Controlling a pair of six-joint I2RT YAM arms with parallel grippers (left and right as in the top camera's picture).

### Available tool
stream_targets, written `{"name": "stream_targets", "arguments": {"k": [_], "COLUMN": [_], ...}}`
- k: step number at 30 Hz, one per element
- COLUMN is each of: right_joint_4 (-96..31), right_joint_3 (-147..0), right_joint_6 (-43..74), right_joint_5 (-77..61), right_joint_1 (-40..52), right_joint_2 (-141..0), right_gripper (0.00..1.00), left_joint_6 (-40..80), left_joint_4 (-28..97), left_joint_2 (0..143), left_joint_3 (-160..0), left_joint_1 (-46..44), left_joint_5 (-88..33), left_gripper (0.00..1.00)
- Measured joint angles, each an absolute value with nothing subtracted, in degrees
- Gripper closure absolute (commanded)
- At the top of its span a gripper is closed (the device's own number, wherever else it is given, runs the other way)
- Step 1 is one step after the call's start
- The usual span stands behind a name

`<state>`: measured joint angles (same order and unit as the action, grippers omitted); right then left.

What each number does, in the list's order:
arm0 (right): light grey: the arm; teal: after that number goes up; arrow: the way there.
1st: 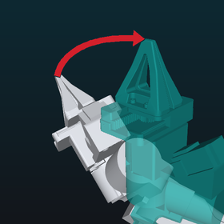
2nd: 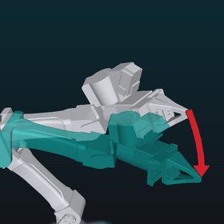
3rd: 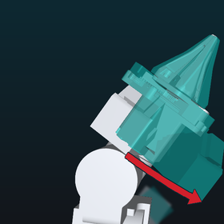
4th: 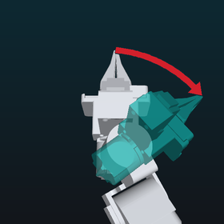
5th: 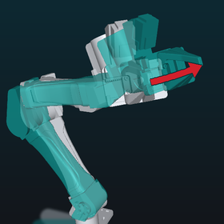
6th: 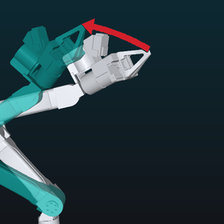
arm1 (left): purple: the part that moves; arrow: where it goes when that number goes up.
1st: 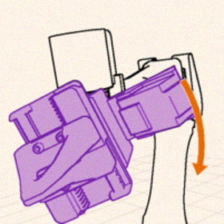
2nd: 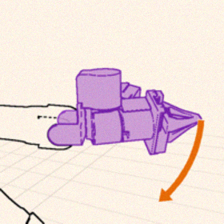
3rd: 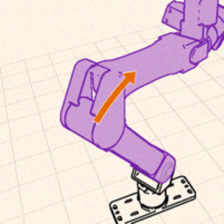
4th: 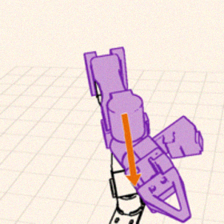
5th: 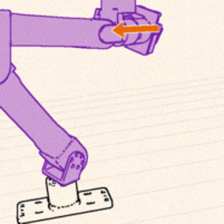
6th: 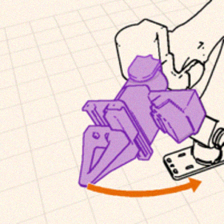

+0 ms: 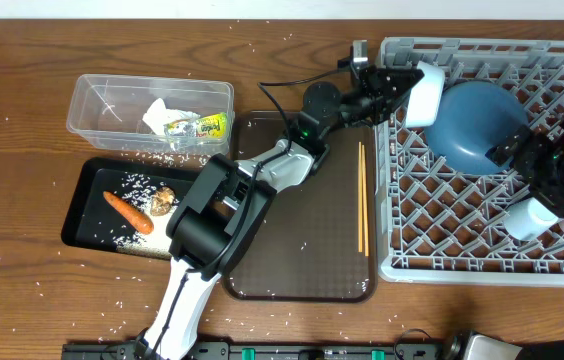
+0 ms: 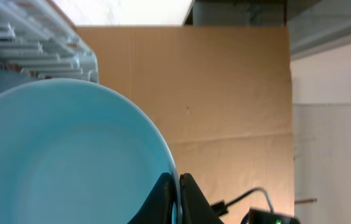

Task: Sort waste into correct bins and load items into the dishwasher rack
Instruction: 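Lower the white bowl into the rack's back left and adjust it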

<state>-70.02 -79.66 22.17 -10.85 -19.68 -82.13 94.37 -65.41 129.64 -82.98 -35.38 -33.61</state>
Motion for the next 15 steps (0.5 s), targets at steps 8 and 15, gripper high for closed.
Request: {"name": "stream_targets", "arguments": {"k": [8, 15], "right_joint_4": [-70.0, -70.1], "right_joint_3": [-79.7, -79.7], "right_joint_6": [22.2, 22.2], "right_joint_5": [-10.7, -10.7], "right_joint_1": [-19.7, -19.7], "right_joint_2": [-82.1, -82.1], "right_gripper": [0.01, 0.01], "left_joint_6": [96.7, 98.1], "left_joint_4": [-64.4, -64.5], "left_joint_2": [129.7, 129.7], "left_joint_3": [-83.3, -83.3], "left_joint_1": [-35.4, -36.9], "left_joint_5": [-27.6, -27.0], "left_gripper": [0.93, 0.93]}}
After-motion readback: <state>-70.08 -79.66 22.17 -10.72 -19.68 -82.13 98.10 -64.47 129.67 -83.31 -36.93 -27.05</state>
